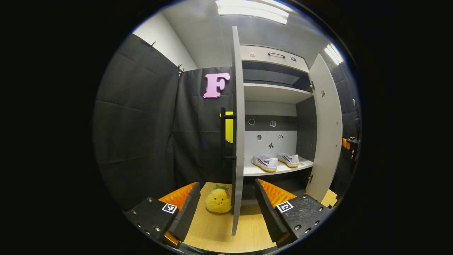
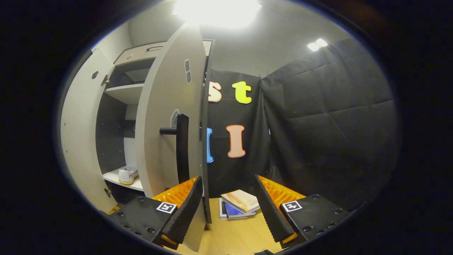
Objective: Grab one shoe with the right hand and put it into the shoe cabinet, grab the other shoe with the left hand and put it into the shoe cabinet; then close the right door with the right hand and the left door with the left hand.
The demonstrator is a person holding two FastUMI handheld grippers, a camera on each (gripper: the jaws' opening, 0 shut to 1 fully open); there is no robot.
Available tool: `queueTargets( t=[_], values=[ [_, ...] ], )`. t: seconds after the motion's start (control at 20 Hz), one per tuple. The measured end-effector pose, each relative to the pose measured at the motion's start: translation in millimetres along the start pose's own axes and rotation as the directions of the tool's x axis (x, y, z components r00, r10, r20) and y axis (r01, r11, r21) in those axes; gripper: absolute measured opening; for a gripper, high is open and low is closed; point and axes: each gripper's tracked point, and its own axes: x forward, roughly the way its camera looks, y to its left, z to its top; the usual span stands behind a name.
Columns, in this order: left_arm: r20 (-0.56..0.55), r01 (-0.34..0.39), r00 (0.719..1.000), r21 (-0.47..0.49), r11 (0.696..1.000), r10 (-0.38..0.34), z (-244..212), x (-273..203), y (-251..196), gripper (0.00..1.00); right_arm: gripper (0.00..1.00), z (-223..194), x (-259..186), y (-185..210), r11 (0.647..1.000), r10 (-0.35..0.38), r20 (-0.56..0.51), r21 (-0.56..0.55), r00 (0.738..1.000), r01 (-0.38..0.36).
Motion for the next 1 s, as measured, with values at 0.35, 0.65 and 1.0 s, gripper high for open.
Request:
queueTargets(
  t=[0.35, 0.65, 1.0],
  values=[
    [-0.007, -0.046, 0.999, -0.016, 0.999, 0.046, -5.4, 1.8, 16.7, 0.82, 0.93, 1.7, 9.9, 44.6, 0.993, 0.111, -0.003, 0.026, 0.994, -0.111],
    [-0.012, -0.088, 0.996, -0.042, 0.995, 0.088, -13.2, 11.2, 27.5, 0.82, 0.87, 5.0, 18.7, 91.5, 0.972, 0.232, -0.002, 0.027, 0.973, -0.232],
    [0.031, -0.166, 0.985, -0.046, 0.985, 0.168, 6.1, 39.7, 59.2, 0.82, 0.97, 13.6, 17.8, 82.2, 0.973, 0.223, 0.045, 0.044, 0.974, -0.225]
  ],
)
